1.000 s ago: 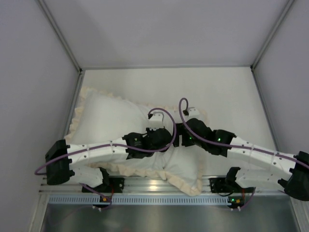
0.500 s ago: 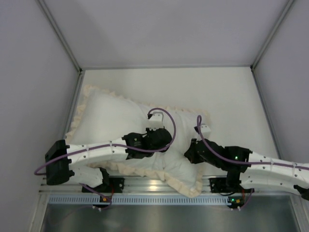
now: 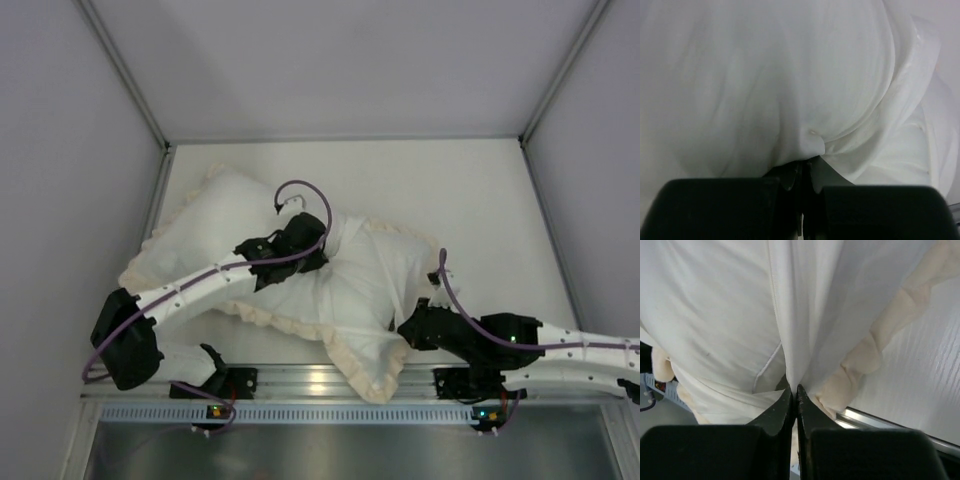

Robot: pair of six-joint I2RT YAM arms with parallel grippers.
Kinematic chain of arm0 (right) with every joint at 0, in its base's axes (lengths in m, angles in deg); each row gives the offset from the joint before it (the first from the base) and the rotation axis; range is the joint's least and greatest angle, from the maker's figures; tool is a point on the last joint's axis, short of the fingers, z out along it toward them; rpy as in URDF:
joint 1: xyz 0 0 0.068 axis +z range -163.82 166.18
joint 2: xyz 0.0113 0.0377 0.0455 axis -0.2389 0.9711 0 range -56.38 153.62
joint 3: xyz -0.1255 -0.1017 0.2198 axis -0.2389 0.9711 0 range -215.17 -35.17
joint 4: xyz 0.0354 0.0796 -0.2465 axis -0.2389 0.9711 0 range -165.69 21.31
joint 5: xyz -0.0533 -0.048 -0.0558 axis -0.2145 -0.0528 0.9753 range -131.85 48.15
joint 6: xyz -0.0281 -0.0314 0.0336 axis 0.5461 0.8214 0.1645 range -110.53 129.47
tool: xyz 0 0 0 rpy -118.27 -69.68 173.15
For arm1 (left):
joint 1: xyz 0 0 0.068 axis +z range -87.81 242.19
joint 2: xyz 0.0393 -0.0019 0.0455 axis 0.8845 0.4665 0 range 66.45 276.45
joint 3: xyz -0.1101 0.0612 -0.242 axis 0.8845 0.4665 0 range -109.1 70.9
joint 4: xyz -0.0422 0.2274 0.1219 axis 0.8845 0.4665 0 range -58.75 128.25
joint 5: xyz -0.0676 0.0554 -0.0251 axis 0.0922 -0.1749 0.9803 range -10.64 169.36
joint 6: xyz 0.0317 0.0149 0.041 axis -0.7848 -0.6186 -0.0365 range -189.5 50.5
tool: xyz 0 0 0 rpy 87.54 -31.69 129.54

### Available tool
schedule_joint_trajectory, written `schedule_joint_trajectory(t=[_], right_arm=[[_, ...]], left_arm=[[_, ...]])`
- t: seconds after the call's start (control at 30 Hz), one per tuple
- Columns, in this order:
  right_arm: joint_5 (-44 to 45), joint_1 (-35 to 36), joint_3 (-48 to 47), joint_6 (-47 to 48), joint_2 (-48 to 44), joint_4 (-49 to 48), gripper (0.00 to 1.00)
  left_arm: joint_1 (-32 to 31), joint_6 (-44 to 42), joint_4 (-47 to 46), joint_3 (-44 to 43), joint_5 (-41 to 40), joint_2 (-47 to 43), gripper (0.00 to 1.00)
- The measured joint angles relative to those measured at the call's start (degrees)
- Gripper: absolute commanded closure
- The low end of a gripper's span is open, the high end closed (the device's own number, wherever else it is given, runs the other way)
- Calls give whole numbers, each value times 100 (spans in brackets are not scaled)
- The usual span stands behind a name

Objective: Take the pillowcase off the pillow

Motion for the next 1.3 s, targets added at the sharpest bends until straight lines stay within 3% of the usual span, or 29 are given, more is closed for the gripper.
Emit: schedule_joint_trajectory(t=[0.2,0.23,0.3,0.33,0.43,0.5,0.7,0.8,0.9,1.1,1.3], right_arm=[[442,81,33,-402,1147,-411,100],[485,85,72,-415,1325,-575,100],[538,98,151,-389,1624,-935,100],[531,101,188,-361,1694,-1067,100],[505,105,302,-238,1812,-1314,100],[485,109,304,-166,1882,-1375,100],[442,116,308,-68,1864,-1377,100],[431,116,404,-105,1635,-1394,100],[409,129,549,-190,1349,-1429,100],[310,138,717,-271,702,-1453,100],[186,140,841,-330,177,-1438,100]], left_arm=[[748,-267,48,-11,645,-350,100],[898,-378,72,-13,826,-387,94],[1091,-675,120,-13,1167,-396,73],[1130,-852,131,-13,1314,-396,46],[949,-1226,118,-13,1539,-494,34],[396,-1458,142,-11,1296,-758,27],[-1945,-1681,243,-181,468,-1716,25],[-2562,-1598,293,-435,81,-1510,25],[-3158,-1351,461,-754,-501,-717,27],[-3523,-494,1126,-887,-1532,1025,25],[-3600,229,1353,-887,-2299,1357,11]])
